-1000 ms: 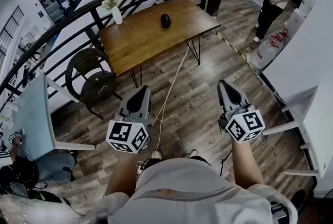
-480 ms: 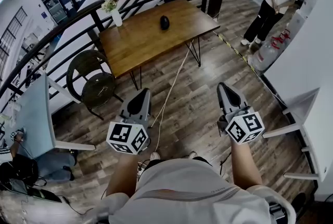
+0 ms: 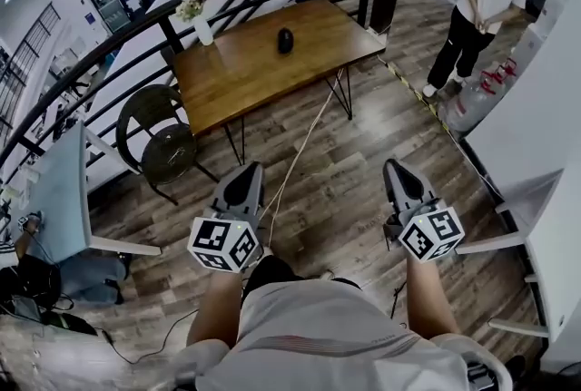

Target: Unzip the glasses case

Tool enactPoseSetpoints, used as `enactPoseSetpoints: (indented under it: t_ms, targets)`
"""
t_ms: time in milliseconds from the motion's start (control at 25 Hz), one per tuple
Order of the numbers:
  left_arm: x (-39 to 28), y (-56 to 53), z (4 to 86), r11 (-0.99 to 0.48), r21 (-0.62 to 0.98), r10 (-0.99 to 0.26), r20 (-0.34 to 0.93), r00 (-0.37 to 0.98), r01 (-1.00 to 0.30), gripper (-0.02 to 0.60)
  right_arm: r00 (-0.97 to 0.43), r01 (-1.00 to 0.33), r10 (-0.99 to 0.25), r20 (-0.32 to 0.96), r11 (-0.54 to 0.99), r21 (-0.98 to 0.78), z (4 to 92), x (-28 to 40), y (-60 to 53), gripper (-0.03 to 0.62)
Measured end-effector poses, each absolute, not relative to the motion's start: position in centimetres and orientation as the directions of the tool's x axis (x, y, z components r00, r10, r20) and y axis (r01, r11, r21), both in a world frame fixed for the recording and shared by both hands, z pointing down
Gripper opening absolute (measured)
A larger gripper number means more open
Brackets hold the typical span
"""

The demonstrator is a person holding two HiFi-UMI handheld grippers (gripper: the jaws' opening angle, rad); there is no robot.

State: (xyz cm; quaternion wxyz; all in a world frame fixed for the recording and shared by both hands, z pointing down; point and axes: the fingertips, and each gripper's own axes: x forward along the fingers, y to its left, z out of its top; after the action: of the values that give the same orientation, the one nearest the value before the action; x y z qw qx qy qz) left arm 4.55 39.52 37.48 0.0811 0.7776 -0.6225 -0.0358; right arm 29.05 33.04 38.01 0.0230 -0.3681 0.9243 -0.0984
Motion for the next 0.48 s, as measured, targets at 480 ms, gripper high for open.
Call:
enactPoseSetpoints:
  t_ms: [480]
  targets:
    - [4.5, 30.9, 38.2, -0.243, 0.188, -0.965, 0.049, 0.256, -0.952, 0.014, -0.725, -0.677, -0.685, 0.065, 0.693, -0.246, 39.7, 27.7, 24.6, 0.051]
